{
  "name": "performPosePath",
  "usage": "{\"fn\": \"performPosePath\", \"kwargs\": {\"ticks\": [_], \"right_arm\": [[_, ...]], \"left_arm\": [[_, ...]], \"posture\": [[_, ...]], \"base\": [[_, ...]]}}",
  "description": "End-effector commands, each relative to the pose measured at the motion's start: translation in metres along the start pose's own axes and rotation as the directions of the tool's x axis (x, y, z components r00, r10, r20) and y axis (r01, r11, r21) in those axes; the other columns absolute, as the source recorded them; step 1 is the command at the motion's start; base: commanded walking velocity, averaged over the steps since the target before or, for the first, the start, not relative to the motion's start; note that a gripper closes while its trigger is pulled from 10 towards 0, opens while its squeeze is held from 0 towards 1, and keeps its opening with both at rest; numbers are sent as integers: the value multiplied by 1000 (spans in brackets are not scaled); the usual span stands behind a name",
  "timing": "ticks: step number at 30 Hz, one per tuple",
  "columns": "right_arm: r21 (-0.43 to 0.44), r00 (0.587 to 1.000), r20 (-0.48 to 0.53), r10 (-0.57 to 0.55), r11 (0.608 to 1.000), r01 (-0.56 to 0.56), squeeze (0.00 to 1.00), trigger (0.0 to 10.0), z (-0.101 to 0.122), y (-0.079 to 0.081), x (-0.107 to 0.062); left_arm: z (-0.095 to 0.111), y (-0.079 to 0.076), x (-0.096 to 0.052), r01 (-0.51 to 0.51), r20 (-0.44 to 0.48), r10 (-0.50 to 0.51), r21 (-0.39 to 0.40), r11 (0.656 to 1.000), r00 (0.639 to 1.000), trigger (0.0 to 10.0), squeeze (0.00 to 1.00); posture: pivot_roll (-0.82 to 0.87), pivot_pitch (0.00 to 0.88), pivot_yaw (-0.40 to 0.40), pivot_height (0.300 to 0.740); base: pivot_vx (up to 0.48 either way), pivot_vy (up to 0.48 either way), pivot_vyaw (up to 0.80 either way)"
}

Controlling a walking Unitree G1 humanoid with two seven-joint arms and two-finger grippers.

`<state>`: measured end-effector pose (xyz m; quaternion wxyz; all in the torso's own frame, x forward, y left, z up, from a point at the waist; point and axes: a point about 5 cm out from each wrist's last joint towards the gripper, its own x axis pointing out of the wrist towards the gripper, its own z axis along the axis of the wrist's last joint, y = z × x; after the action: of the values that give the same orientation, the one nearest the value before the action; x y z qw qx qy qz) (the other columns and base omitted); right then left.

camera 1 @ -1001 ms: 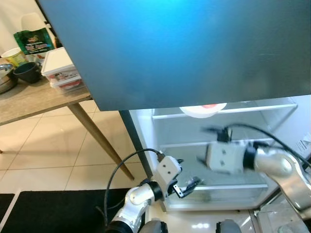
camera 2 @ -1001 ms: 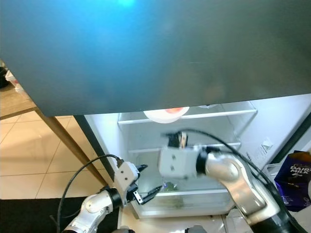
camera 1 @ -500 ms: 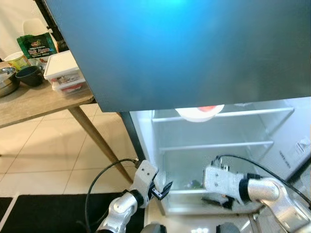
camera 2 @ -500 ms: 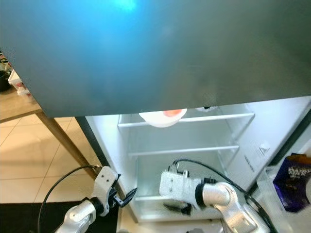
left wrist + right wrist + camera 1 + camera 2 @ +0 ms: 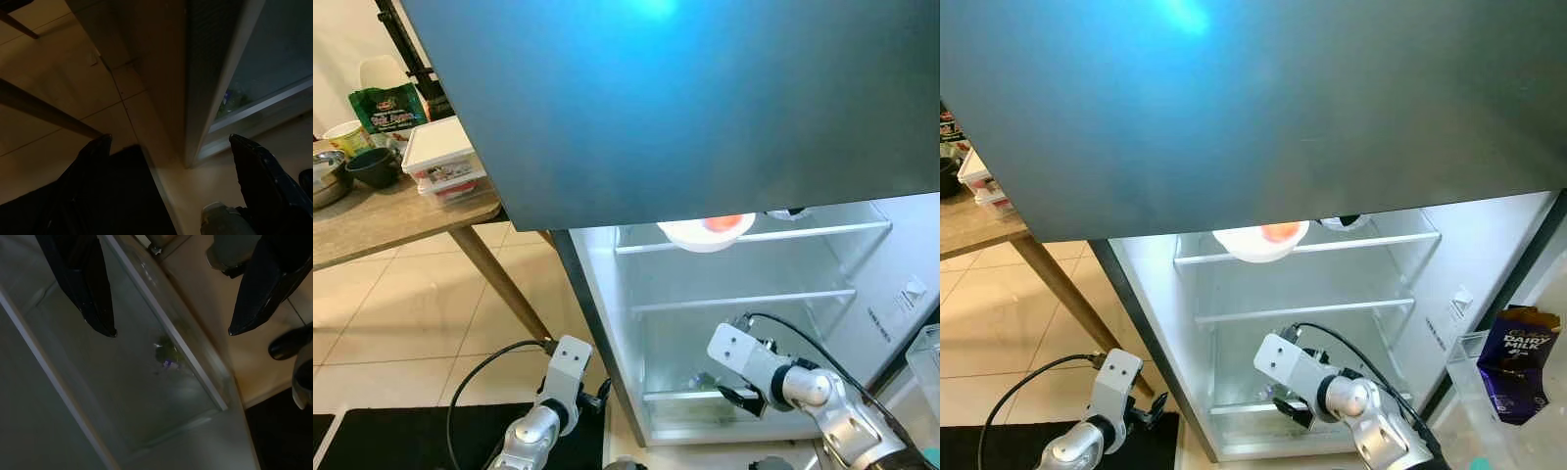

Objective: Restocking fridge

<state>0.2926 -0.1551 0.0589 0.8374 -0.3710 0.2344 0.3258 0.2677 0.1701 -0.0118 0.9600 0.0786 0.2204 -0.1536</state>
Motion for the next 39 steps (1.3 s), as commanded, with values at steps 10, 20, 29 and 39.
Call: {"fn": "performPosePath", "kwargs": {"ticks": [10,20,29,39], "right_arm": [[195,963,-213,166,973,-124,0,10000,-30,35,22],[435,977,-203,69,900,27,0,10000,-24,27,35],[885,990,-138,25,452,112,0,10000,-32,34,40],[887,953,-259,-158,352,299,0,10000,-74,26,22]], "left_arm": [[-17,-6,-5,-44,-60,41,-38,998,997,10000,0],[-31,-9,-13,-81,-88,76,-60,995,993,10000,0],[-31,-6,-14,-99,-91,94,-51,994,991,10000,0],[-31,-4,-15,-100,-93,97,-35,994,991,10000,0]], "posture": [[-112,118,74,632],[-109,142,45,632],[-98,147,51,632],[-94,146,63,632]], "base": [[0,0,0],[0,0,0],[0,0,0],[0,0,0]]}}
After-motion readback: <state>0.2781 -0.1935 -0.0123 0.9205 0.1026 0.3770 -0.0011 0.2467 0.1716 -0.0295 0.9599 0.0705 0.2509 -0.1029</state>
